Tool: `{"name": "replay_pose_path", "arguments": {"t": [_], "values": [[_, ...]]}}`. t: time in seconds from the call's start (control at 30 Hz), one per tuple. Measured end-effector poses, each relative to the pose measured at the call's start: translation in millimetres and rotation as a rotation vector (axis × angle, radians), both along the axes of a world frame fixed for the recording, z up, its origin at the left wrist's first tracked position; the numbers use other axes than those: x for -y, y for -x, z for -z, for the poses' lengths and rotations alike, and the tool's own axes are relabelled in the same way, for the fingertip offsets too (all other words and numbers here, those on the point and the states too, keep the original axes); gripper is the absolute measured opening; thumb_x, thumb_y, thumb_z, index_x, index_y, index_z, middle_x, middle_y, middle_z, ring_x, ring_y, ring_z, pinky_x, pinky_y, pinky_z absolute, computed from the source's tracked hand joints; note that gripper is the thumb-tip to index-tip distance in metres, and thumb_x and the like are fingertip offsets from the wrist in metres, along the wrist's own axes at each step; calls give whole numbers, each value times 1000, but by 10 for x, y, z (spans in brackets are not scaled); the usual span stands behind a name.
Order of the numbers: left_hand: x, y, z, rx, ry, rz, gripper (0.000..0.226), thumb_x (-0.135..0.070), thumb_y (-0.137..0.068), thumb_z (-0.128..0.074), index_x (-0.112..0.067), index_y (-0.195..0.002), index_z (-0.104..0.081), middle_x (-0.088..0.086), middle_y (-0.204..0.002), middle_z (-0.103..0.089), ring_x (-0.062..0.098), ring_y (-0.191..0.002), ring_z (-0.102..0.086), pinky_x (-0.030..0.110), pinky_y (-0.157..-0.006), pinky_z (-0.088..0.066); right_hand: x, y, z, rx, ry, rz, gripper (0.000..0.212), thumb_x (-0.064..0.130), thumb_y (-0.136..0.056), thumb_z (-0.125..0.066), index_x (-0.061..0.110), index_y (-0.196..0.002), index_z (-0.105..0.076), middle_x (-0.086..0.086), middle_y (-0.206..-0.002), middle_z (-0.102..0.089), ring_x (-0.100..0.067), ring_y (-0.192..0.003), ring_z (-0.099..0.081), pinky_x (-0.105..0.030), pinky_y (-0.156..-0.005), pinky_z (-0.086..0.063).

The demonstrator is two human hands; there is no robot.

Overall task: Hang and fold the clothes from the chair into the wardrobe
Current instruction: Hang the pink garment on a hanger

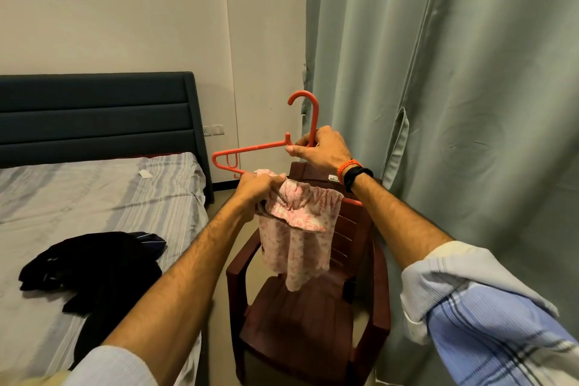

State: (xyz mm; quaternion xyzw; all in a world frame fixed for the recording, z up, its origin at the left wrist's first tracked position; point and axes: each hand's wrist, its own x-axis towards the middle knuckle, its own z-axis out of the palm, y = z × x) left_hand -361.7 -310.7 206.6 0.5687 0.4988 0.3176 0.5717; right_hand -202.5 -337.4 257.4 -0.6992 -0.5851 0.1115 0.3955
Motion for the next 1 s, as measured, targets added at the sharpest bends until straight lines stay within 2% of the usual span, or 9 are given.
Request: {"name": "replay_pose_path", "arguments": {"t": [0.13,0.23,0.37,0.47,0.57,0.67,0.8,0.93,1.0], "values": [[28,-11,-102,68,29,99,16,-20,-90,-69,-5,-92,-66,11,-81,-68,24,-71,-66,41,-72,-58,-17,-40,57,93,-2,28,31,42,-84,-74,13,-93,-78,-4,-81,-72,-14,-73,-63,-19,-57,-43],[52,38,-160,169,65,178,12,-16,-92,-65,-6,-89,-68,7,-74,-68,20,-63,-64,31,-60,-54,-25,-137,68,84,-9,64,31,43,-83,-75,13,-91,-78,-1,-77,-70,-13,-70,-61,-26,-62,-51],[34,168,-162,301,144,242,11,-14,-95,-59,-9,-91,-68,3,-70,-69,19,-68,-64,29,-60,-55,-11,-251,31,66,-38,111,30,43,-82,-76,14,-90,-78,3,-70,-66,-13,-68,-61,-27,-62,-50],[-35,276,-98,245,170,199,20,-19,-92,-65,-3,-104,-64,7,-77,-70,22,-73,-66,30,-61,-57,15,-291,-28,60,-42,110,29,42,-83,-76,13,-89,-77,4,-67,-63,-10,-63,-57,-21,-56,-43],[-136,332,30,-2,78,61,39,-22,-84,-75,-1,-113,-60,10,-97,-67,27,-89,-66,36,-66,-55,31,-309,-68,54,-32,98,29,41,-83,-75,12,-89,-77,5,-65,-60,-8,-62,-54,-21,-57,-42],[-201,353,158,-212,-17,-18,38,-16,-78,-80,-4,-107,-60,8,-108,-60,27,-105,-58,39,-77,-50,35,-324,-84,-12,-38,85,28,38,-84,-76,11,-88,-78,4,-67,-62,-11,-67,-56,-23,-60,-44],[-155,230,204,-251,-205,-153,70,-20,-74,-86,-7,-131,-48,12,-127,-57,28,-118,-56,42,-96,-48,14,-278,-126,-34,-43,71,27,38,-84,-75,11,-88,-78,4,-64,-60,-12,-66,-55,-25,-60,-46],[20,-23,106,-210,-492,-1,27,-24,-80,-80,-13,-101,-69,3,-101,-71,11,-91,-65,31,-88,-55,-25,-216,-151,-42,-36,76,28,38,-86,-74,11,-89,-78,3,-69,-62,-11,-68,-55,-21,-57,-42],[137,-166,62,-217,-598,105,20,-27,-79,-81,-15,-94,-72,-4,-89,-71,5,-84,-66,29,-85,-57,-41,-191,-168,-66,-32,65,29,39,-86,-73,11,-91,-79,2,-73,-65,-10,-66,-55,-20,-55,-42]]}}
